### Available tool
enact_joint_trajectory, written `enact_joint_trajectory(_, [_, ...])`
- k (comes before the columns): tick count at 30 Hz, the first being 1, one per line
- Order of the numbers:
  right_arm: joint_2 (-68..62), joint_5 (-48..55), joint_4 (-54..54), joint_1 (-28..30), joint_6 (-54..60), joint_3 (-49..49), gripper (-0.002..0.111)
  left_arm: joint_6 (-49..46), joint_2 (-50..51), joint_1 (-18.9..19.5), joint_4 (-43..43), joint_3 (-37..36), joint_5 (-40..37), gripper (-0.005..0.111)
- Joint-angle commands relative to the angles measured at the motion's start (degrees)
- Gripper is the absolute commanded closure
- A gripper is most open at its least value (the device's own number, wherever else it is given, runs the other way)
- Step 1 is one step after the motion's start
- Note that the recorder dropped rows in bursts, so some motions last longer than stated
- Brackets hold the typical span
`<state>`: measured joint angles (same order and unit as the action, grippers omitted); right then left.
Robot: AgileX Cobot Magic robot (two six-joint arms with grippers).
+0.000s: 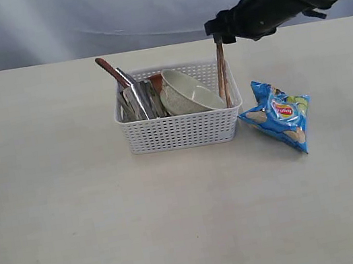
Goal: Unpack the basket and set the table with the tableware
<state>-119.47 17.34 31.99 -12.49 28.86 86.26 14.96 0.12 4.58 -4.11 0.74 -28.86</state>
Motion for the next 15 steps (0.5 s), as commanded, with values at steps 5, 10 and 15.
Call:
enact_joint_trajectory(5, [0.46,-2.74,-0.8,1.19,-0.57,-1.35,0.048,0.1,-0.12,0.1,-0.19,-0.35,0.3,0.107])
enact_joint_trajectory(10, [0.46,-2.74,-0.56,1.19,-0.57,-1.35,0.048,0.1,-0.12,0.1,-0.19,-0.35,0.3,0.107])
enact_joint_trajectory(15, [0.46,-2.74,-0.57,0.97,-0.57,-1.35,0.048,0.1,-0.12,0.1,-0.19,-0.35,0.3,0.107])
